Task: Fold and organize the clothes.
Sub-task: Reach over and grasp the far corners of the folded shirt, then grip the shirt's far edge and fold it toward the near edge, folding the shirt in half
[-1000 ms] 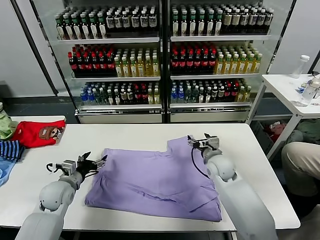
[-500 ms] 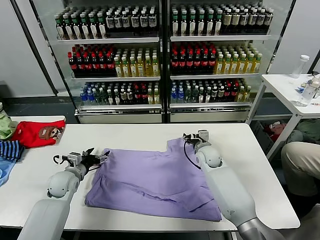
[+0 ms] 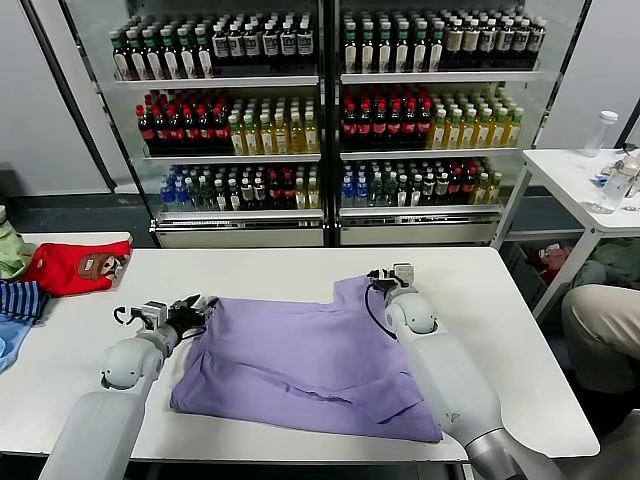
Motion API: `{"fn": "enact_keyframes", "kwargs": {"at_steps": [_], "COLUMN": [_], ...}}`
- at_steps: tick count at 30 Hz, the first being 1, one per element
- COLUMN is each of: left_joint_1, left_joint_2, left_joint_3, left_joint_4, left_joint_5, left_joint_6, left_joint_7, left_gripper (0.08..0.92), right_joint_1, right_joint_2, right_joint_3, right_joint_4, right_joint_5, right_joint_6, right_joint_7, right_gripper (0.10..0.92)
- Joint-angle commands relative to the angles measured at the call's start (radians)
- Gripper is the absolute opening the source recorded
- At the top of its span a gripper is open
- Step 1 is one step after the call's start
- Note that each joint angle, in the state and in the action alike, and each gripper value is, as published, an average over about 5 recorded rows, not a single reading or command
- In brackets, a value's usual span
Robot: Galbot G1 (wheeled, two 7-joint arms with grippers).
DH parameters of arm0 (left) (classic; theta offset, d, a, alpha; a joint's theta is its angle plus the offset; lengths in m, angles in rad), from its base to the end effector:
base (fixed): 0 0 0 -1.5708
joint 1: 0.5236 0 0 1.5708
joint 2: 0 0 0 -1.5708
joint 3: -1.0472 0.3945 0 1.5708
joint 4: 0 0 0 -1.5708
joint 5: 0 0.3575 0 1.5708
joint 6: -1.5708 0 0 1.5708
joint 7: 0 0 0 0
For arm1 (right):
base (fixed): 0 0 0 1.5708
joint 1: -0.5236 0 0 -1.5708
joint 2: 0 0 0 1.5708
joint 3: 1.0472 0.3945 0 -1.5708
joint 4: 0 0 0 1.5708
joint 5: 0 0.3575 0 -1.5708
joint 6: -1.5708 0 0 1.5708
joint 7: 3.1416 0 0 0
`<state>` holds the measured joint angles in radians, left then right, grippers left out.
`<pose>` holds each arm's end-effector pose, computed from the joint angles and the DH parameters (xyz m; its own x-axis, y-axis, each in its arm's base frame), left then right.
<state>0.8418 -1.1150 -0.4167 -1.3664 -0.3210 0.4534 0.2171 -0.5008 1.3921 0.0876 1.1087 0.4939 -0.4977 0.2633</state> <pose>0.4296 0.1721 -0.3557 -0.8656 0.1547 0.4762 0.1992 0.9790 0.0441 0.5435 0.0345 -0.3355 -0.8644 -0.0566 0.4996 -0.0663 0.9978 -0.0017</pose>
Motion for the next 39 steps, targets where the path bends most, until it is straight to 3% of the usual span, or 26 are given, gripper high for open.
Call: {"fn": "enact_keyframes", "kwargs": {"at_steps": [1,4,8,14,27,39], "left_joint_1": [0.001,0.030,0.129,0.300,0.429,0.436], "left_joint_2": [0.000,0.020,0.071,0.097,0.071,0.091], "left_joint_3": [0.001,-0.010,-0.047,-0.107,-0.154,-0.170], "left_joint_4": [-0.012,-0.073,-0.224,-0.384,-0.390,-0.373], "left_joint_5": [-0.007,-0.052,-0.137,-0.163,-0.138,-0.071], "left_joint_6": [-0.009,-0.028,-0.041,-0.061,-0.138,-0.104], "left_joint_7": [-0.002,-0.026,-0.071,-0.091,-0.086,-0.054], "left_gripper": [0.299,0.212,0.114,0.085,0.085,0.085], "right_joint_1": [-0.003,-0.037,-0.141,-0.337,-0.690,-0.773], "right_joint_2": [0.000,-0.035,-0.140,-0.278,-0.355,-0.348], "right_joint_3": [-0.001,-0.003,-0.011,0.039,0.165,0.175], "right_joint_4": [0.021,0.157,0.472,0.755,1.033,1.046], "right_joint_5": [-0.006,0.008,0.089,0.113,0.114,0.097], "right_joint_6": [0.051,0.065,0.009,-0.032,-0.051,-0.060], "right_joint_7": [-0.013,-0.012,0.028,0.056,0.081,0.090], "right_gripper": [0.335,0.257,0.150,0.122,0.122,0.122]}}
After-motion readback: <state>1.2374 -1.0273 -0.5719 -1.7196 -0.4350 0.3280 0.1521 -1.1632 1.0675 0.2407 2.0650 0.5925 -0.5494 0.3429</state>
